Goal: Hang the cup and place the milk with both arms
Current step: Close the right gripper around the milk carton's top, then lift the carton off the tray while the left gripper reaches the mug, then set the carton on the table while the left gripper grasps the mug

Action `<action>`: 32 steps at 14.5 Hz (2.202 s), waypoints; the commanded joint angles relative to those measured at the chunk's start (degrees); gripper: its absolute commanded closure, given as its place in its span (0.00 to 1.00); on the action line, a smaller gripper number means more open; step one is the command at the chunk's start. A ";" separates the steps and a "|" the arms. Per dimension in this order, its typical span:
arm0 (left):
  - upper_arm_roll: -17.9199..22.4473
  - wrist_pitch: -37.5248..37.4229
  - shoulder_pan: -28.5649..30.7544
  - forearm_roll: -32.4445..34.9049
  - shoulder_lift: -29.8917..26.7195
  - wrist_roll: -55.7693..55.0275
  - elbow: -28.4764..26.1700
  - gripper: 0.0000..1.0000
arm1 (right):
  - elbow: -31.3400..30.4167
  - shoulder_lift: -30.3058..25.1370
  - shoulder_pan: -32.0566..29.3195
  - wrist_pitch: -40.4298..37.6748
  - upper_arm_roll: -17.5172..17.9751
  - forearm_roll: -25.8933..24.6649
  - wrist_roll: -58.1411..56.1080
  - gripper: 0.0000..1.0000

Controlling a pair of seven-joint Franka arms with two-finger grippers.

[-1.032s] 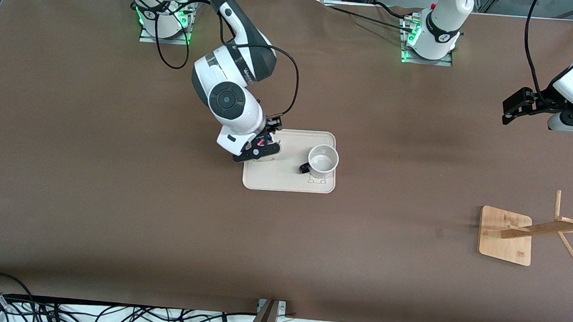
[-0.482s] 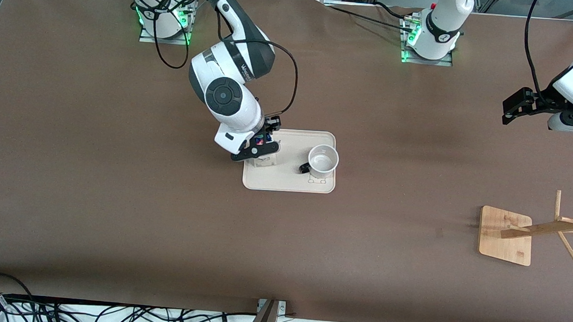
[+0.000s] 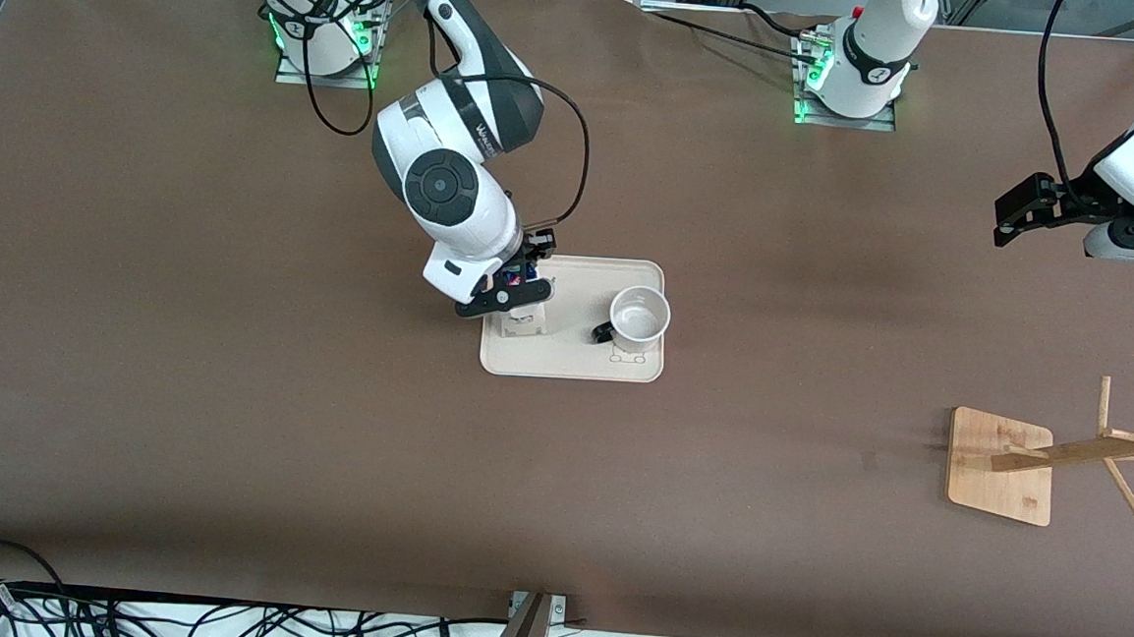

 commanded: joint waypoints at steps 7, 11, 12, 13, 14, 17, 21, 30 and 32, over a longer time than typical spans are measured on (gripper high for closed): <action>-0.55 -4.68 -0.24 0.04 0.87 0.10 1.74 0.00 | -1.50 -9.36 0.23 -7.82 -1.64 1.31 3.26 0.56; -3.09 -10.49 -2.35 -1.45 2.09 0.46 2.97 0.00 | -1.41 -14.55 0.23 -8.44 -7.51 0.61 8.54 0.57; -4.05 -10.49 -2.88 -1.46 3.32 0.46 3.23 0.00 | -1.41 -15.08 0.23 -8.45 -9.97 -0.35 8.46 0.57; -5.11 -10.41 -3.40 -1.46 4.20 0.63 3.58 0.00 | -1.41 -15.70 0.23 -8.45 -11.91 -1.49 8.37 0.57; -5.73 -10.49 -4.10 -1.54 5.25 0.72 4.28 0.00 | -1.41 -15.96 0.23 -8.88 -13.75 -2.37 8.02 0.57; -6.44 -10.58 -9.19 -2.69 9.20 0.81 7.36 0.00 | -1.32 -15.97 0.14 -9.41 -18.68 -3.17 7.49 0.57; -7.05 -5.77 -18.06 -2.51 16.49 1.16 6.75 0.00 | -1.15 -15.09 -0.38 -10.90 -23.08 -3.26 -3.09 0.57; -7.14 27.34 -29.69 4.17 28.38 10.35 -1.92 0.00 | -2.11 -13.42 -7.59 -20.74 -24.41 -3.61 -21.33 0.57; -7.14 36.92 -29.60 4.08 28.73 12.23 -7.37 0.00 | -3.69 -13.50 -8.82 -21.45 -24.41 -3.61 -23.43 0.56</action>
